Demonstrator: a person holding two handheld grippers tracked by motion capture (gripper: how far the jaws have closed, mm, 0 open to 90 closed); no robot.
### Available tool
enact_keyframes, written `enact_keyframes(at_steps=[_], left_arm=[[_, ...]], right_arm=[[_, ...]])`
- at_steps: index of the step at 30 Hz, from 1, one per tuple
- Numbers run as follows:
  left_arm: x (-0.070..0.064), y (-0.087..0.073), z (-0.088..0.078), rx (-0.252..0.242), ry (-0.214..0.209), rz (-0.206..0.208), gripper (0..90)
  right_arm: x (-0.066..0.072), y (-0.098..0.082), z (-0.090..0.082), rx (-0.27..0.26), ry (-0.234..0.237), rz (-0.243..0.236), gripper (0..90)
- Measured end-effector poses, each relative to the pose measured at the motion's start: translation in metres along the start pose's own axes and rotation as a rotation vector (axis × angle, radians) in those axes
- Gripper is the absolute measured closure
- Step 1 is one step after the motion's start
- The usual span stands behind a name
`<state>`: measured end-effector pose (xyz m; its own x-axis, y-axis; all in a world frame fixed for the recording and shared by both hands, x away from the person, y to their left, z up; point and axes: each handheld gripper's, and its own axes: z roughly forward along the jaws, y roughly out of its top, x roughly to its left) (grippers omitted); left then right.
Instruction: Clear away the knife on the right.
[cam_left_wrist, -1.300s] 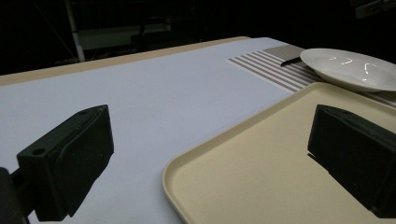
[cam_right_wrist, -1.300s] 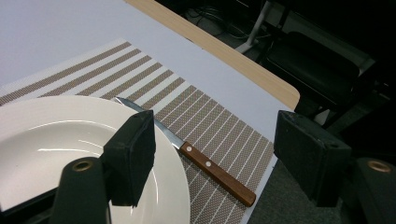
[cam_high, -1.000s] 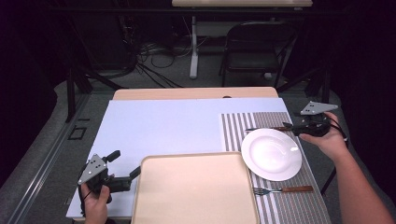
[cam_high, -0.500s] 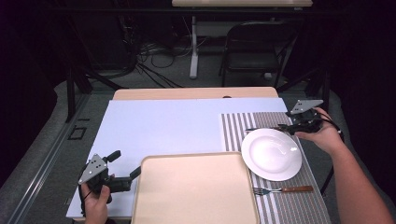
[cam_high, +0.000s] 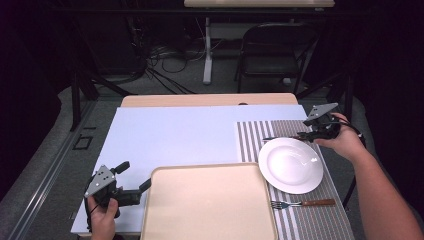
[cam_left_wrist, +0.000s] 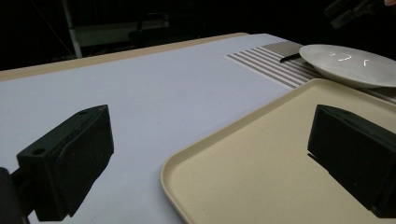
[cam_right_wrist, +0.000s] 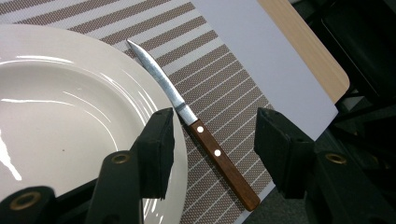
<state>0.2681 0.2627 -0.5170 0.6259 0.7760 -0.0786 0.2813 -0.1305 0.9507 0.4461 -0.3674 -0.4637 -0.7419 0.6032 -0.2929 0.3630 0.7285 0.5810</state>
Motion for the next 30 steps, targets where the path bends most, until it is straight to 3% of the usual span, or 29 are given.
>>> enact_keyframes(at_steps=[10, 11, 16, 17, 18, 19, 30], left_arm=[[0.0, -0.001, 0.001, 0.005, 0.002, -0.003, 0.4], [0.0, -0.001, 0.001, 0.005, 0.003, -0.004, 0.4], [0.001, -0.001, 0.001, 0.006, 0.004, -0.002, 0.4], [0.001, -0.001, 0.001, 0.007, 0.005, -0.002, 0.4], [0.001, -0.001, 0.001, 0.008, 0.005, -0.001, 0.4], [0.001, -0.001, 0.001, 0.008, 0.005, -0.001, 0.4], [0.001, -0.002, 0.002, 0.012, 0.011, -0.004, 0.4]], right_arm=[[-0.003, 0.008, 0.009, 0.05, 0.008, -0.134, 46.3], [-0.003, 0.009, 0.008, 0.079, 0.013, -0.149, 46.3], [-0.004, 0.008, 0.016, 0.106, 0.015, -0.184, 46.1], [-0.005, 0.009, 0.014, 0.159, 0.014, -0.203, 46.1], [-0.005, 0.009, 0.015, 0.16, 0.016, -0.209, 46.2], [-0.004, 0.007, 0.02, 0.108, 0.018, -0.205, 46.4], [-0.002, 0.006, 0.031, 0.217, 0.016, -0.297, 49.8]])
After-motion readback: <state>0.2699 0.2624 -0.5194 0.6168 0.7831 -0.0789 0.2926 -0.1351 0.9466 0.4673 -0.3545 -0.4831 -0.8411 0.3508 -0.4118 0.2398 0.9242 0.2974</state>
